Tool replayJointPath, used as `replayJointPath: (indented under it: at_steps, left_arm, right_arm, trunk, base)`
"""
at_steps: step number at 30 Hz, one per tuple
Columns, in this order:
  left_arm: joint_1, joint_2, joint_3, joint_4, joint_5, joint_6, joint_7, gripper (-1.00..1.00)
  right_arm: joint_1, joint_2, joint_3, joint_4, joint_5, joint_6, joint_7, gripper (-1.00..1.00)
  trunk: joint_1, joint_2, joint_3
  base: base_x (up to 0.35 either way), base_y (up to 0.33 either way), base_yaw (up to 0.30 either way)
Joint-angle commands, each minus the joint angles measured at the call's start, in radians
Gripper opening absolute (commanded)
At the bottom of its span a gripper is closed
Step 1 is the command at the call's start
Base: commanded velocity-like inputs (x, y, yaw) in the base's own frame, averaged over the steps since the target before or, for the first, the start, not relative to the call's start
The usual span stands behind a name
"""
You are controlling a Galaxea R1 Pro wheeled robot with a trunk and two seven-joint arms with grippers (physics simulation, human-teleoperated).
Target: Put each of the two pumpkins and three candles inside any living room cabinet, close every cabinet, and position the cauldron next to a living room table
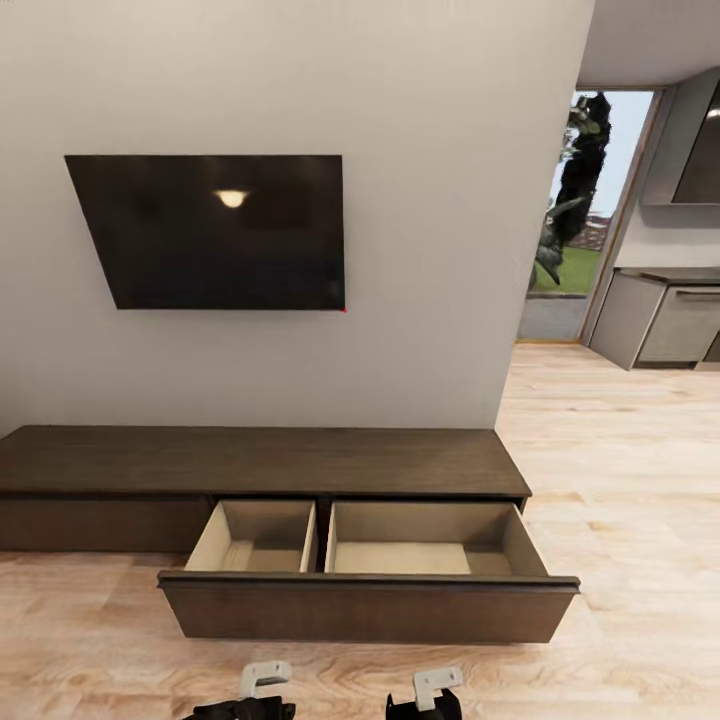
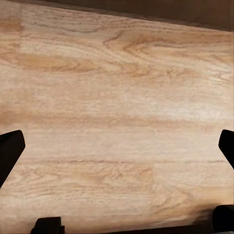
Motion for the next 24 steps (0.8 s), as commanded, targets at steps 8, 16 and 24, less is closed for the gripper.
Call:
replayJointPath:
  at_steps: [8, 16, 24]
  left_arm:
    - [0.004, -0.002, -0.008, -0.002, 0.01, 0.006, -0.002, 1.0]
    - [0.012, -0.003, -0.009, -0.002, 0.009, 0.009, -0.002, 1.0]
    - [0.012, -0.003, -0.009, -0.002, 0.009, 0.011, -0.002, 1.0]
  right_arm:
    - [-0.001, -0.001, 0.007, 0.0, -0.01, -0.003, -0.004, 1.0]
    - [-0.001, -0.001, 0.007, -0.002, -0.008, -0.006, -0.004, 1.0]
    - [-0.001, 0.0, 0.008, -0.002, -0.008, -0.007, -0.004, 1.0]
  trunk:
    - [-0.031, 0.056, 0.024]
    - [-0.062, 0.112, 0.049]
    - [-0.092, 0.168, 0.074]
  base:
    - [0.0, 0.0, 0.0]
    - [0.0, 0.0, 0.0]
    - [0.0, 0.0, 0.0]
